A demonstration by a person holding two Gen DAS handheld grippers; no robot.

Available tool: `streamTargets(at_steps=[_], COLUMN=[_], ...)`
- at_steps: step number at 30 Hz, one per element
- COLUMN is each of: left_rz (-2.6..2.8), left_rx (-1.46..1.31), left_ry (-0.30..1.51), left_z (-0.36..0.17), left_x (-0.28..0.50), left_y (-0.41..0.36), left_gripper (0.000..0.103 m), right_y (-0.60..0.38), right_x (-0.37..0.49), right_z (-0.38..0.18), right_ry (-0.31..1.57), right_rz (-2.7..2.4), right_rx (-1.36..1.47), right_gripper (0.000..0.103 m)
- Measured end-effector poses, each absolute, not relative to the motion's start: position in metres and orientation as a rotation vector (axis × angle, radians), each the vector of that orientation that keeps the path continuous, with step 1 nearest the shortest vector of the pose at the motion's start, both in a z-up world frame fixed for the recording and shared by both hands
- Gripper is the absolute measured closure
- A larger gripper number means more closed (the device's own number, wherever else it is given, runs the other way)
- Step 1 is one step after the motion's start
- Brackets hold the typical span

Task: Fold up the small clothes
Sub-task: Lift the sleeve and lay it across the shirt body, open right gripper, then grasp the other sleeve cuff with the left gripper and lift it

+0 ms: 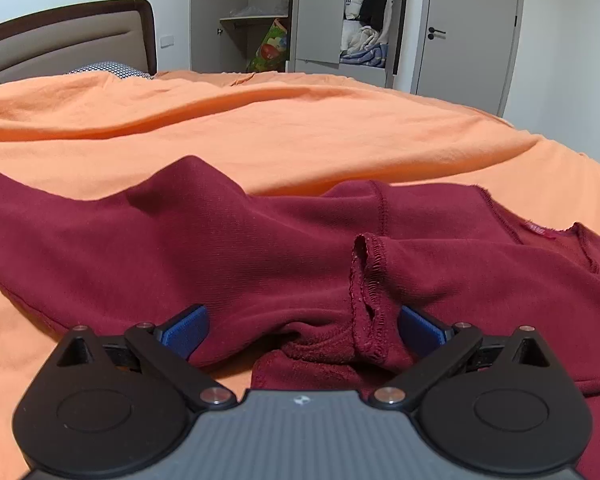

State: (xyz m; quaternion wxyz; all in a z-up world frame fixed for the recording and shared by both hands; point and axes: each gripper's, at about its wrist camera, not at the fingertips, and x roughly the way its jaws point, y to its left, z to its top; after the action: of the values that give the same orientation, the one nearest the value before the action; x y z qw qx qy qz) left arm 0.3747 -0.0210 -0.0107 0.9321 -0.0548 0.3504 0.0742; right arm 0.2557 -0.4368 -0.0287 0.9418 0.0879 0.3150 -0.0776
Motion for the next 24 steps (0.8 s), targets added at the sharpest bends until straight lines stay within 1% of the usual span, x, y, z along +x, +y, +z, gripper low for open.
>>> streamTargets(at_steps=[1, 3, 4, 5, 7, 10, 12, 13, 15, 16, 20, 24], left_rz=[0.146, 0.136, 0.132, 0.128, 0.120, 0.124, 0.131, 0.146, 0.207, 0.243, 0.424, 0.522], left_rx=[-0.117, -0.127, -0.132, -0.136, -0.148, -0.176, -0.188, -0.193, -0.206, -0.214, -0.256, -0.357], left_ry=[0.713, 0.707, 0.703, 0.699, 0.687, 0.672, 0.656, 0.644, 0.625, 0.616, 0.592, 0.575], left_z=[-0.008, -0.003, 0.000, 0.003, 0.009, 0.019, 0.028, 0.032, 0.040, 0.044, 0.053, 0.056], left_x=[0.372, 0.367, 0.364, 0.361, 0.353, 0.338, 0.329, 0.324, 0.316, 0.314, 0.308, 0.304], left_y=[-0.019, -0.015, -0.014, -0.012, -0.006, 0.009, 0.024, 0.033, 0.058, 0.074, 0.144, 0.210], left_gripper=[0.001, 0.000, 0.000, 0.000, 0.000, 0.000, 0.000, 0.000, 0.000, 0.000, 0.000, 0.000], right_y=[-0.432, -0.429, -0.427, -0.426, -0.423, -0.427, -0.427, -0.425, -0.421, -0.418, -0.402, -0.377], right_x=[0.263, 0.257, 0.259, 0.258, 0.262, 0.264, 0.259, 0.256, 0.246, 0.241, 0.222, 0.206], right_z=[-0.023, -0.016, -0.015, -0.016, -0.024, -0.027, -0.020, -0.016, -0.006, -0.001, 0.018, 0.029], right_ry=[0.634, 0.615, 0.616, 0.625, 0.661, 0.669, 0.645, 0.629, 0.604, 0.592, 0.555, 0.537], right_rz=[-0.160, -0.149, -0.141, -0.142, -0.156, -0.169, -0.178, -0.175, -0.148, -0.129, -0.037, -0.008], right_rx=[0.166, 0.156, 0.144, 0.128, 0.097, 0.135, 0.130, 0.123, 0.119, 0.119, 0.100, 0.074], right_gripper=[0.077, 0.066, 0.063, 0.054, 0.047, 0.036, 0.020, 0.017, 0.002, 0.000, 0.001, 0.001])
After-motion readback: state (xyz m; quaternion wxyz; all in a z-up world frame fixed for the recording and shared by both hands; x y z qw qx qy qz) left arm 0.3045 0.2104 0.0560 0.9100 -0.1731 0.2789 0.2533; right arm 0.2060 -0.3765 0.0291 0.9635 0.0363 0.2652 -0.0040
